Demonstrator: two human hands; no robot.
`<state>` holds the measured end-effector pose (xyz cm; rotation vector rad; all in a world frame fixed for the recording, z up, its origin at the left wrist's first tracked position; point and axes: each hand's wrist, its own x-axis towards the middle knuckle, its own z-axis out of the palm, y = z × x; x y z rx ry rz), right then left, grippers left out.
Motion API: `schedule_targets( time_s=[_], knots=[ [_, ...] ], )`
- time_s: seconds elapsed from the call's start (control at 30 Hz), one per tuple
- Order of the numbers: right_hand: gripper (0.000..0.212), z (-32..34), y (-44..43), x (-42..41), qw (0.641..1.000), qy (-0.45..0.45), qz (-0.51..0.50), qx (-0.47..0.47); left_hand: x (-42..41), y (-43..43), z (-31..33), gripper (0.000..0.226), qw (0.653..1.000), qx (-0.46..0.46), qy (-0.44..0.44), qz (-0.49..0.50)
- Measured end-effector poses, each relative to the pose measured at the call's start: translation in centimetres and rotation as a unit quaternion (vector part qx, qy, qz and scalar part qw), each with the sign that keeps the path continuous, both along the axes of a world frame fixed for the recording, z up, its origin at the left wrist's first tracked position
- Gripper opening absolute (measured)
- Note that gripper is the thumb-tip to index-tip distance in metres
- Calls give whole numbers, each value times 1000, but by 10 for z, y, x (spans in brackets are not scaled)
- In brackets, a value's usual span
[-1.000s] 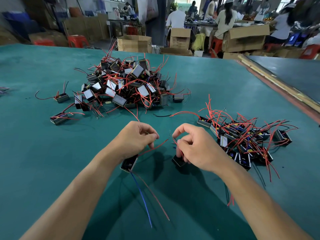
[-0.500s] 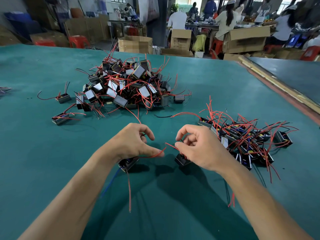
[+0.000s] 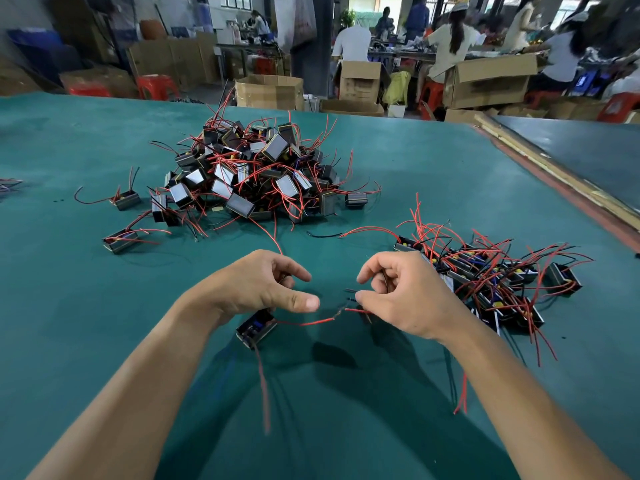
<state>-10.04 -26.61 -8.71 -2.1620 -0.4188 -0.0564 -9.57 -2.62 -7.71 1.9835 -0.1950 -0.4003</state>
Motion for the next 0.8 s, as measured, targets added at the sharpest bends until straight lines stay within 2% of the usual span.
schedule_targets(
  time_s=[0.07, 0.13, 0.27, 0.37, 0.63, 0.8],
  knots=[
    [7, 1, -1, 0, 1000, 5, 6, 0, 0, 0, 0, 66, 1000, -25, 4, 3],
    [2, 2, 1, -2, 1000, 13, 21, -11, 0, -3, -1, 49, 998, -57, -1, 13],
    [20, 1, 6, -3, 997, 10, 29, -74, -2, -9, 0, 18, 994, -102, -21, 38],
    [18, 2, 2, -2, 998, 6, 11, -58, -1, -6, 0, 26, 995, -93, -12, 35],
    [14, 8, -11, 3, 998, -25, -40, 30, -5, 0, -1, 40, 998, -13, 5, -66],
    [14, 6, -16, 0, 999, -13, -31, -21, -5, -4, 0, 64, 999, -7, 6, -48]
  ],
)
